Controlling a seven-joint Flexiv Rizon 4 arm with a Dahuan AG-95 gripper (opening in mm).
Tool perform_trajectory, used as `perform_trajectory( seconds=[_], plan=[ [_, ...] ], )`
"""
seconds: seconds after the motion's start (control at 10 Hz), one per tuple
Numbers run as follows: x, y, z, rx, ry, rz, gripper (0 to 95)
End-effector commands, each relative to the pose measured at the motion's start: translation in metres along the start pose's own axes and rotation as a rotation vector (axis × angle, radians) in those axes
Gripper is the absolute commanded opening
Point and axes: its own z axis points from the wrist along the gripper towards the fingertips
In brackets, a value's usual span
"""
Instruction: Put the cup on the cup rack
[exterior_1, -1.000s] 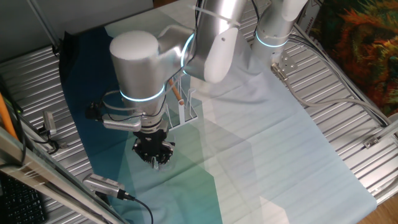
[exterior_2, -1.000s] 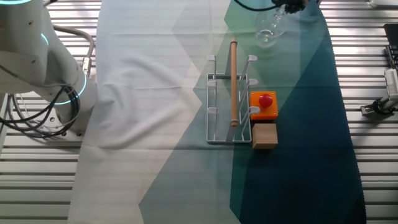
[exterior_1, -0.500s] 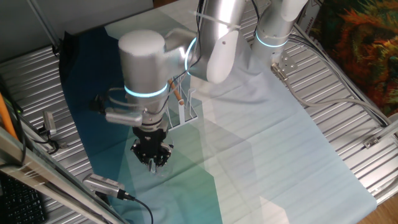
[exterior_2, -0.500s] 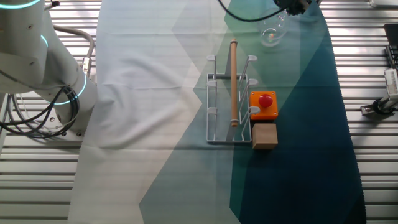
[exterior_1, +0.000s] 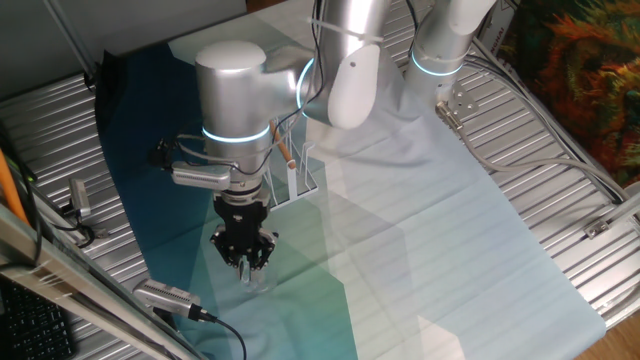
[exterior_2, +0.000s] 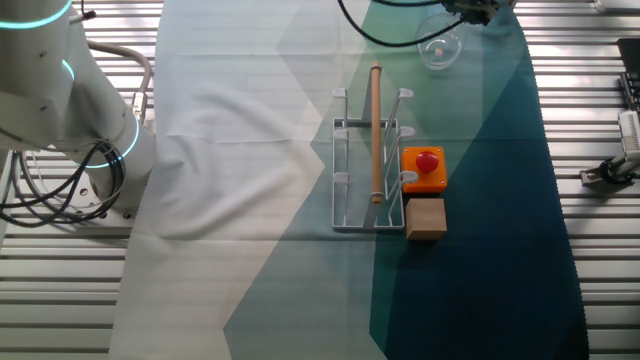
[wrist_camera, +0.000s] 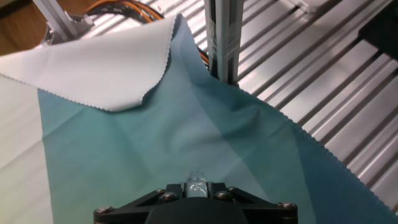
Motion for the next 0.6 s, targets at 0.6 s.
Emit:
perform_trajectory(
  seconds=[0.6],
  plan=[
    [-0.0016,-0.0001,0.0007,0.005,-0.033,-0.030,0.0]
  ],
)
